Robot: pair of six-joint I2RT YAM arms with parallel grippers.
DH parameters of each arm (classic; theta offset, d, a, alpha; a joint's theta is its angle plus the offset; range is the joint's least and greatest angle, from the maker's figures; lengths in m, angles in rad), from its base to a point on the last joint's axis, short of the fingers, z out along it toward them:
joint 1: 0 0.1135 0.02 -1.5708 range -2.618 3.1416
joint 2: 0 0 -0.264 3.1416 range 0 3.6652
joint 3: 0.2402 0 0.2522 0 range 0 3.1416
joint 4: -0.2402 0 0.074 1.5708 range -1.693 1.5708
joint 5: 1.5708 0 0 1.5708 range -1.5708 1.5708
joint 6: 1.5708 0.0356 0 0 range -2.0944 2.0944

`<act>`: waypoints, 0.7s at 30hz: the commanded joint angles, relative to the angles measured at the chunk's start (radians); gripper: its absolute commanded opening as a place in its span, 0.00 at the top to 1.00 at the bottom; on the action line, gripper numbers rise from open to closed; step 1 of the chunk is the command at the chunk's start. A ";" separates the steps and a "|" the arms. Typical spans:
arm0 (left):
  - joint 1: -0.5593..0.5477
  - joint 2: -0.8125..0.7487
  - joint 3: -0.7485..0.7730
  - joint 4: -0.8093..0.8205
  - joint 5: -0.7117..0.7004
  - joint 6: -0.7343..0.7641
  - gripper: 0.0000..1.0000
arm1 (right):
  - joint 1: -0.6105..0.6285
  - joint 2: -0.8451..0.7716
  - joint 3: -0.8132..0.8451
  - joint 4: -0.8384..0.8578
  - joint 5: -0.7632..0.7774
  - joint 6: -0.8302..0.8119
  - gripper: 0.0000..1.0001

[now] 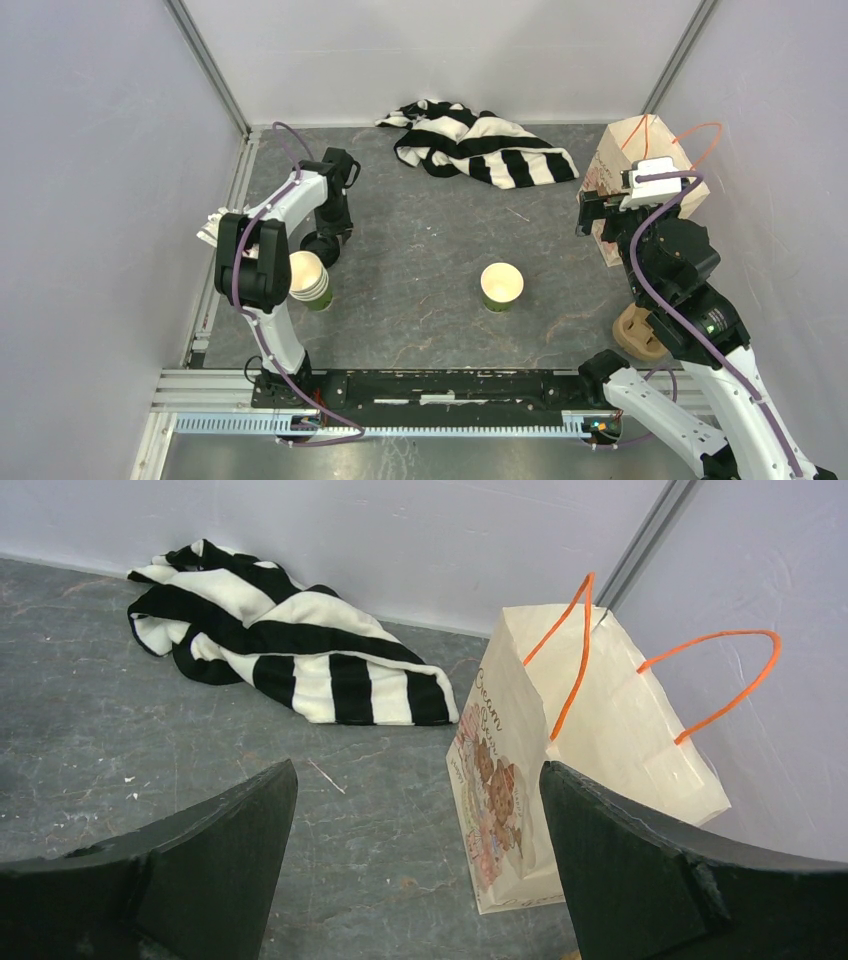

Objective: Pack the takeout coffee

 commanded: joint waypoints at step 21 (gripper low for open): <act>0.012 0.033 -0.003 0.026 -0.018 0.077 0.79 | 0.003 0.008 0.020 0.011 -0.012 0.009 0.02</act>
